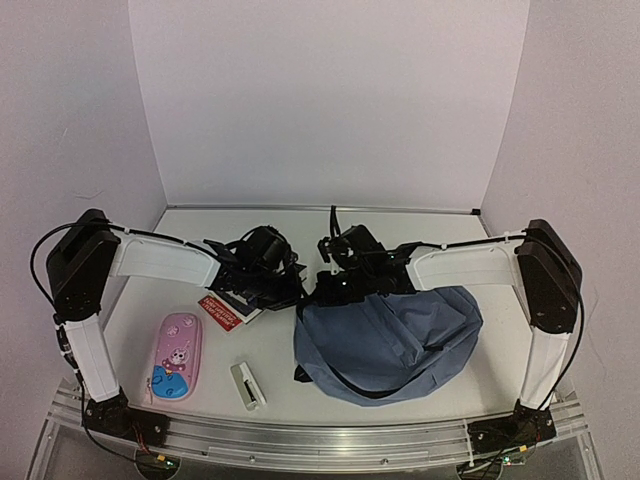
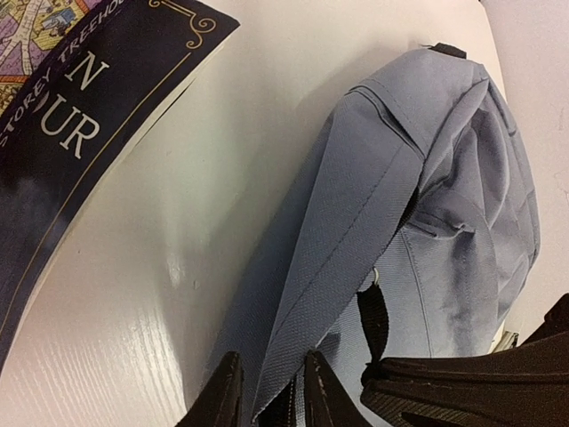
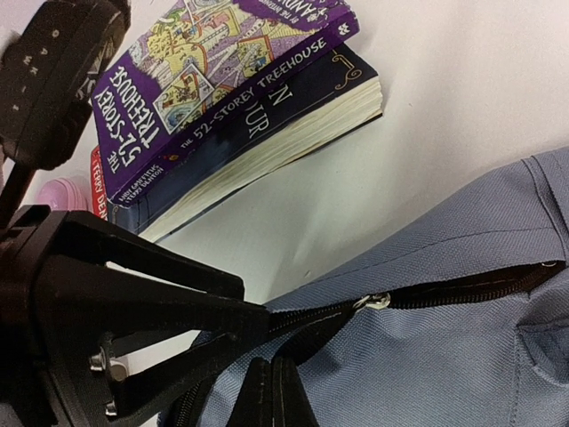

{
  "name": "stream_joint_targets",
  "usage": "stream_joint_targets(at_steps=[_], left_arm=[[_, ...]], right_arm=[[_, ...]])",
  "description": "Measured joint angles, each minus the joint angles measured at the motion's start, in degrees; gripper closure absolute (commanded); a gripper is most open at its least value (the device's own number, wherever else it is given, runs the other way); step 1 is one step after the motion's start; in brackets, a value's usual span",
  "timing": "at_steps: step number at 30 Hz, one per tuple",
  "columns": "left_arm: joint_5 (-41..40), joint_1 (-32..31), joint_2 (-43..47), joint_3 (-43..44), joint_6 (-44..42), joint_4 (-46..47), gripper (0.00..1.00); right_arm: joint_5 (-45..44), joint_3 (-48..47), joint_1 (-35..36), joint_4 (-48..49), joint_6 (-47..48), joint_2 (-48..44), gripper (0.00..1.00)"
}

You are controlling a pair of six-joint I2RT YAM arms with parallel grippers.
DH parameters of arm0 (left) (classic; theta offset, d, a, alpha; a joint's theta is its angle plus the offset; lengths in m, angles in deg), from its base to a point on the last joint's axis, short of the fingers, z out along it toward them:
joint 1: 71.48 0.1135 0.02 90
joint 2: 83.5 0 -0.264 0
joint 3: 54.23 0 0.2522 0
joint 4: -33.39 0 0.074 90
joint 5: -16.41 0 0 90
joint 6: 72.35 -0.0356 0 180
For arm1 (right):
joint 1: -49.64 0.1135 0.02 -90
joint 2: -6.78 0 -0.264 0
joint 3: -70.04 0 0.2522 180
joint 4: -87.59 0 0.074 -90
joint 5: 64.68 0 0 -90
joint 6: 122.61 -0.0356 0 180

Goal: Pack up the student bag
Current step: Unzip the student bag at the center of the board.

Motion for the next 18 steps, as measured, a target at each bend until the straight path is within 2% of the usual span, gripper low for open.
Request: stream_joint_targets(at_steps=[7, 18], left_arm=[[-0.03, -0.02, -0.1, 0.03, 0.09, -0.05, 0.99], [0.14, -0.02, -0.1, 0.03, -0.05, 0.25, 1.0]], right_arm=[[0.02, 0.0, 0.0, -0.01, 0.0, 0.0, 1.0], [1.6, -0.15, -0.02, -0.23, 0.21, 0.02, 1.0]])
